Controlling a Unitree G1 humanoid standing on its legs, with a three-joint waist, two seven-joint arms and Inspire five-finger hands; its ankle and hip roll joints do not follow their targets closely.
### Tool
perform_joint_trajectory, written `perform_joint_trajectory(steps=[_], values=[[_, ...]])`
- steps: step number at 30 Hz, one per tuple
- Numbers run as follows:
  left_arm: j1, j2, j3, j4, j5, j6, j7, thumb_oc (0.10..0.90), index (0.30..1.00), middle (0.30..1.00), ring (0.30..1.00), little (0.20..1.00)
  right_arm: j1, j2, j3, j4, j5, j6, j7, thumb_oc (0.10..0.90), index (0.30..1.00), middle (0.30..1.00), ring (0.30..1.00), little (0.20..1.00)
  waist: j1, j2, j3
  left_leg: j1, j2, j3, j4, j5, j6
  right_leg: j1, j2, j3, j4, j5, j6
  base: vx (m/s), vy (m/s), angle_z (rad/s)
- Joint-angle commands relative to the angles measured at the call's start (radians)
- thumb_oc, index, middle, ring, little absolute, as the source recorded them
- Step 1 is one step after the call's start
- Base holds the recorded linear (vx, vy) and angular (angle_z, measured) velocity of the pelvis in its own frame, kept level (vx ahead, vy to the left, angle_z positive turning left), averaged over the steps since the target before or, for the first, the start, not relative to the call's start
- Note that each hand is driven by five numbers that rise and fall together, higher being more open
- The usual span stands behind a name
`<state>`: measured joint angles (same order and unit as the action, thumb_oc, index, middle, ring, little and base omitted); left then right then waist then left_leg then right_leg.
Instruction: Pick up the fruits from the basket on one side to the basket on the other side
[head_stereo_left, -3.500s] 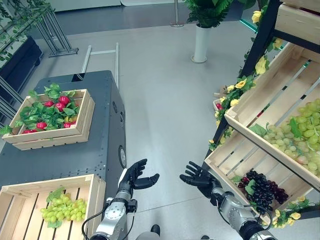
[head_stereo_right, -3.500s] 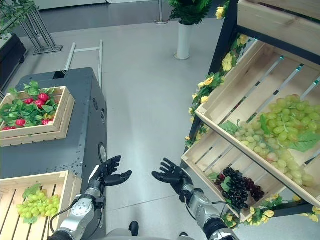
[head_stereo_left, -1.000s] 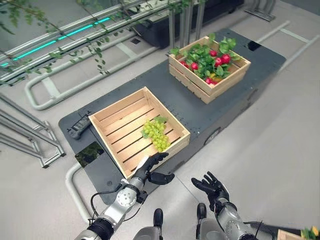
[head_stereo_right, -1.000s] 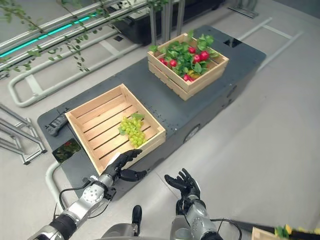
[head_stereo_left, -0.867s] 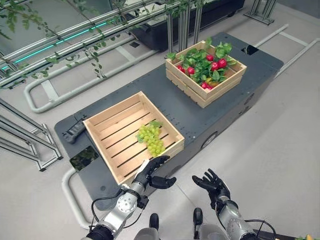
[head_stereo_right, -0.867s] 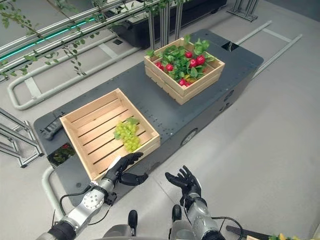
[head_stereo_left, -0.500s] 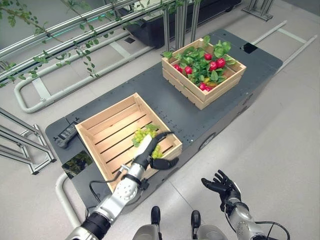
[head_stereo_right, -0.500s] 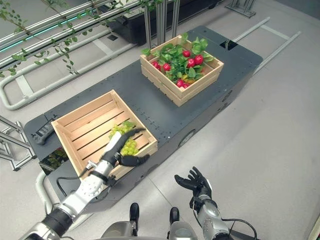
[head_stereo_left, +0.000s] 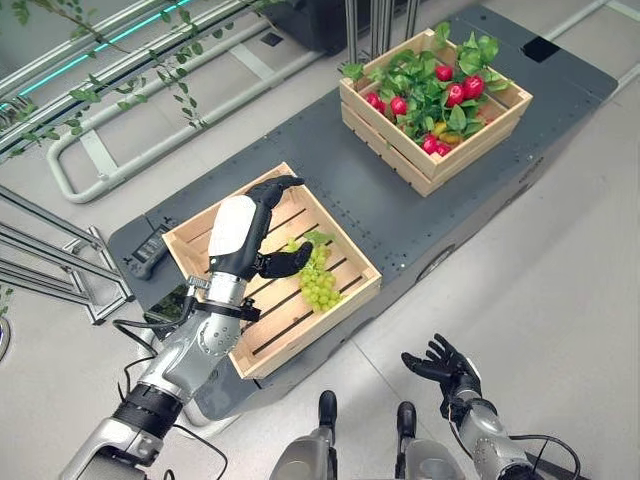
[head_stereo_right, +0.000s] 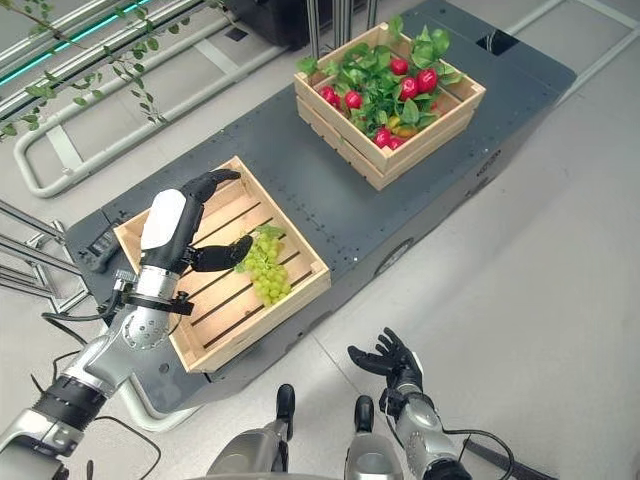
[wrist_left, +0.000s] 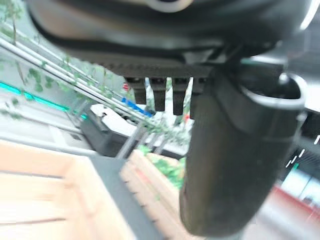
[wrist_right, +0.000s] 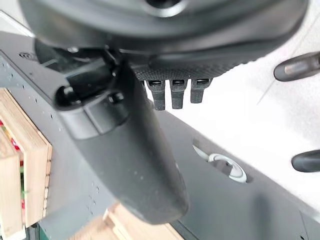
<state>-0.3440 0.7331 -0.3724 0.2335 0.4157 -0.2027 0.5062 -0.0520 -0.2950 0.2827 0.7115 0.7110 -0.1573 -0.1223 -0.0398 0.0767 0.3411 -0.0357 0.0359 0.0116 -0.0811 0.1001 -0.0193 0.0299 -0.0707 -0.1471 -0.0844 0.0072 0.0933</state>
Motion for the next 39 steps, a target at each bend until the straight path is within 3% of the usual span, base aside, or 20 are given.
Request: perform_joint_trajectory(steps=[1, 7, 14, 20, 25, 28, 39], values=[[-0.182, 0.106, 0.017, 0.03, 0.081, 0.019, 0.083, 0.8, 0.9, 0.9, 0.9, 0.9, -0.021, -0.038, -0.023, -0.079, -0.022, -0.046, 0.03, 0.8, 0.9, 0.9, 0.9, 0.9, -0.013, -0.036, 0.004, -0.022, -0.032, 0.038, 0.086, -0.066, -0.02, -0.073, -0.043, 0.018, 0.141, -0.003, -0.03, -0.06, 0.032, 0.03], [-0.311, 0.22, -0.143, 0.135, 0.198, 0.049, 0.048, 0.8, 0.9, 0.9, 0.9, 0.9, -0.078, -0.094, -0.026, -0.051, -0.005, -0.05, 0.056, 0.8, 0.9, 0.9, 0.9, 0.9, -0.028, -0.03, 0.053, -0.053, -0.029, 0.05, 0.101, -0.064, -0.023, -0.109, -0.036, 0.025, 0.156, -0.002, -0.031, -0.07, 0.032, 0.01], [-0.418, 0.248, -0.237, 0.256, 0.281, 0.053, 0.069, 0.8, 0.9, 0.9, 0.9, 0.9, -0.145, -0.126, -0.013, -0.05, 0.018, -0.046, 0.066, 0.8, 0.9, 0.9, 0.9, 0.9, -0.034, -0.041, 0.111, -0.118, -0.026, 0.067, 0.165, -0.068, -0.025, -0.178, -0.025, 0.019, 0.219, -0.017, -0.045, -0.1, 0.025, -0.03], [-0.579, 0.259, -0.338, 0.354, 0.398, 0.032, 0.056, 0.8, 0.9, 0.9, 0.9, 0.9, -0.217, -0.151, -0.012, -0.03, 0.034, -0.036, 0.076, 0.8, 0.9, 0.9, 0.9, 0.9, -0.041, -0.062, 0.179, -0.246, -0.02, 0.078, 0.33, -0.098, -0.022, -0.309, -0.019, 0.007, 0.389, -0.063, -0.065, -0.11, 0.026, 0.0], [-0.675, 0.275, -0.393, 0.376, 0.43, 0.005, 0.063, 0.8, 0.9, 0.9, 0.9, 0.9, -0.244, -0.156, -0.007, -0.026, 0.041, -0.031, 0.071, 0.8, 0.9, 0.9, 0.9, 0.9, -0.042, -0.076, 0.179, -0.341, -0.013, 0.089, 0.406, -0.12, -0.015, -0.408, -0.02, 0.008, 0.469, -0.082, -0.068, -0.04, 0.019, 0.09], [-0.742, 0.281, -0.444, 0.39, 0.476, -0.016, 0.0, 0.8, 0.9, 0.9, 0.9, 0.9, -0.272, -0.159, -0.005, -0.019, 0.049, -0.028, 0.069, 0.8, 0.9, 0.9, 0.9, 0.9, -0.042, -0.081, 0.179, -0.395, -0.009, 0.093, 0.443, -0.132, -0.01, -0.468, -0.015, 0.012, 0.512, -0.091, -0.066, -0.04, 0.016, 0.02], [-0.808, 0.306, -0.522, 0.372, 0.496, -0.051, -0.08, 0.8, 0.9, 0.9, 0.9, 0.9, -0.292, -0.161, -0.012, -0.02, 0.07, -0.03, 0.073, 0.8, 0.9, 0.9, 0.9, 0.9, -0.042, -0.085, 0.179, -0.476, -0.003, 0.092, 0.494, -0.152, -0.002, -0.557, -0.001, 0.03, 0.567, -0.096, -0.06, 0.0, -0.003, -0.01]])
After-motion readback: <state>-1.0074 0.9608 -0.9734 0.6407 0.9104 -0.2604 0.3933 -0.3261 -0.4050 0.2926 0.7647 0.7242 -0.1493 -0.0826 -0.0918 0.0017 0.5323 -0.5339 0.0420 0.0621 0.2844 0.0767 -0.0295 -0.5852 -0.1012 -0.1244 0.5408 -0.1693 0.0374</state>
